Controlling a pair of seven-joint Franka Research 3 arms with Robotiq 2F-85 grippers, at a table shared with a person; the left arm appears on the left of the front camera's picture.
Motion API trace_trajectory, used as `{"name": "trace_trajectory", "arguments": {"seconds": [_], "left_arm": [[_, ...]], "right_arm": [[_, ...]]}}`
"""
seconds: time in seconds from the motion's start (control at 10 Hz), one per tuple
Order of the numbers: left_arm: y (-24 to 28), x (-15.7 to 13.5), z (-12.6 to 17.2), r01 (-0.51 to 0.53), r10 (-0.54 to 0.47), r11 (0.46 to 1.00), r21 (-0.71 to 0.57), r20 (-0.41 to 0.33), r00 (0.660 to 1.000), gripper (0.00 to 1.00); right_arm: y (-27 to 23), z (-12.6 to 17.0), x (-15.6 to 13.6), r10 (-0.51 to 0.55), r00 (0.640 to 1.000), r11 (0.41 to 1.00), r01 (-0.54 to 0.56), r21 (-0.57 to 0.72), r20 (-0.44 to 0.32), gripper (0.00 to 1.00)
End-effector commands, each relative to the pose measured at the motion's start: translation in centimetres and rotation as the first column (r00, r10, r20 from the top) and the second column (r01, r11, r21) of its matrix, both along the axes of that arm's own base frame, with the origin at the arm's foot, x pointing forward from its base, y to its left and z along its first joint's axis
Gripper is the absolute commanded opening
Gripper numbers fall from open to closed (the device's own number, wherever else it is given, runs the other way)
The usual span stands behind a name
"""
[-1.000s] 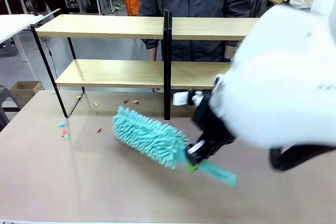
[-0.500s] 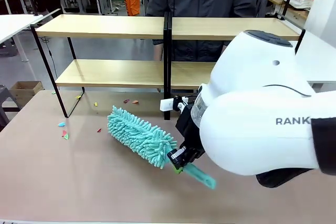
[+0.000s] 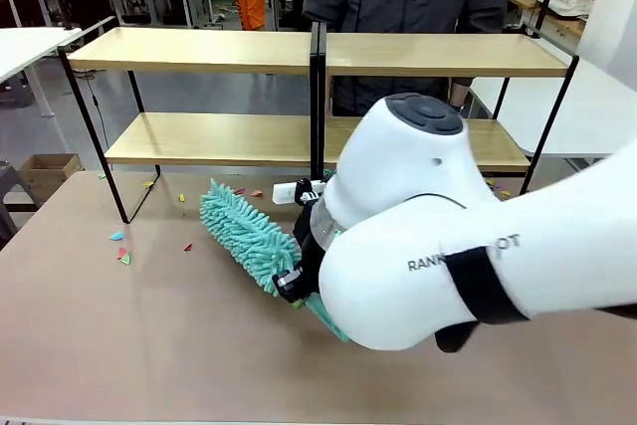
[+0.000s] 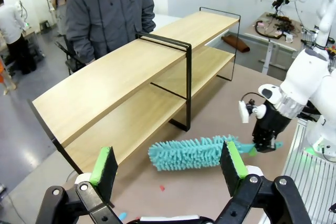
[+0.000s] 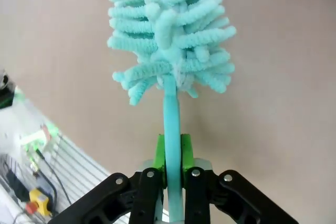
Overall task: Clean the shelves.
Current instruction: Clean another randomly selected level of the Shelf with the Duster.
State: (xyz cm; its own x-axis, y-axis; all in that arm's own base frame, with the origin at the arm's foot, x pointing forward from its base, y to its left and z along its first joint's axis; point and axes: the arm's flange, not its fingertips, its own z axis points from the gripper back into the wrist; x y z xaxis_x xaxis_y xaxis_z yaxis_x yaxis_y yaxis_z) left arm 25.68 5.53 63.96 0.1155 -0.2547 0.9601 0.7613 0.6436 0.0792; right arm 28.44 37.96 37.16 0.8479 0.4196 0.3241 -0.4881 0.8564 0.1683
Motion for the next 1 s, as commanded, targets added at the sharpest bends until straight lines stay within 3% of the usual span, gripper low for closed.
{"name": "trace_trajectory", "arguments": {"seconds": [0.0, 0.1, 0.4, 0.6, 0.8, 0.9], "left_arm": [[0.0, 0.1, -0.1, 0.006, -0.006, 1.0, -0.001, 0.001, 1.0, 1.0], [0.0, 0.1, -0.1, 0.006, -0.006, 1.0, -0.001, 0.001, 1.0, 1.0], [0.0, 0.1, -0.1, 0.006, -0.006, 1.0, -0.001, 0.001, 1.0, 1.0], [0.0, 0.1, -0.1, 0.006, -0.006, 1.0, -0.001, 0.001, 1.0, 1.0], [0.0, 0.1, -0.1, 0.006, -0.006, 1.0, -0.001, 0.001, 1.0, 1.0], [0.0, 0.1, -0.1, 0.006, -0.006, 1.0, -0.001, 0.001, 1.0, 1.0]], "right_arm": [[3.2, -0.2, 2.4, -0.121, 0.992, 0.992, 0.123, -0.04, 0.032, 0.12], [3.7, -0.1, 3.6, -0.182, 0.982, 0.983, 0.182, 0.01, 0.052, 0.12], [5.8, -1.4, 6.3, -0.291, 0.956, 0.955, 0.292, -0.043, 0.025, 0.12], [7.4, -2.3, 8.6, -0.381, 0.921, 0.924, 0.383, -0.006, 0.076, 0.12], [8.5, -3.1, 9.9, -0.421, 0.9, 0.907, 0.42, 0.036, 0.109, 0.12], [9.0, -4.0, 10.6, -0.415, 0.906, 0.909, 0.417, -0.006, 0.08, 0.12]]}}
